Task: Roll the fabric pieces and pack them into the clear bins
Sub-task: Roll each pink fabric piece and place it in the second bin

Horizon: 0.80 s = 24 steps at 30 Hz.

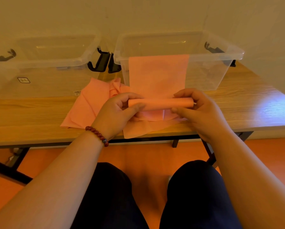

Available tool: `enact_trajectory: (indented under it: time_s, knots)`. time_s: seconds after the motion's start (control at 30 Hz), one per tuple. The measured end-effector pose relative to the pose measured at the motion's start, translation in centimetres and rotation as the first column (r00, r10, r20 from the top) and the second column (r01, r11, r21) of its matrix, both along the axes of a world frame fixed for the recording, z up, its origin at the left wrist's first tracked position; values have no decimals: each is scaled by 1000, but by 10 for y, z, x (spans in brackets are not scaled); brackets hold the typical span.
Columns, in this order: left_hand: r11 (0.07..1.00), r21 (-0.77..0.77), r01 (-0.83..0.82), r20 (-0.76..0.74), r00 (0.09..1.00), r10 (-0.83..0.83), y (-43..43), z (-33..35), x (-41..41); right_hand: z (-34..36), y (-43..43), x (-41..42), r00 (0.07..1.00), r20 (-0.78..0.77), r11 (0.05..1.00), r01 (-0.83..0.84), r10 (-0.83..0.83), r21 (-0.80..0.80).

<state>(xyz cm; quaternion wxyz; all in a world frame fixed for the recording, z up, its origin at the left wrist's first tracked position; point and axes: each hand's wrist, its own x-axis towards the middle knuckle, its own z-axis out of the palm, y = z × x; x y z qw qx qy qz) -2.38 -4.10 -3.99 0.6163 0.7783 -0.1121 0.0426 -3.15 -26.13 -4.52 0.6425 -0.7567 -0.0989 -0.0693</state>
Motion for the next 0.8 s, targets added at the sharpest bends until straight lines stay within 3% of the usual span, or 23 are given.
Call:
enact_trajectory:
  time_s: [0.13,0.8]
  knots:
    - [995,-95,39,-65,997,-45,0,1,-1,0,2,0,999,6,999,40,-41,34]
    - [1000,-14,16,-18,1000,-16,0,0,0,3,2,-2,1000,-18,1000,-14,14,15]
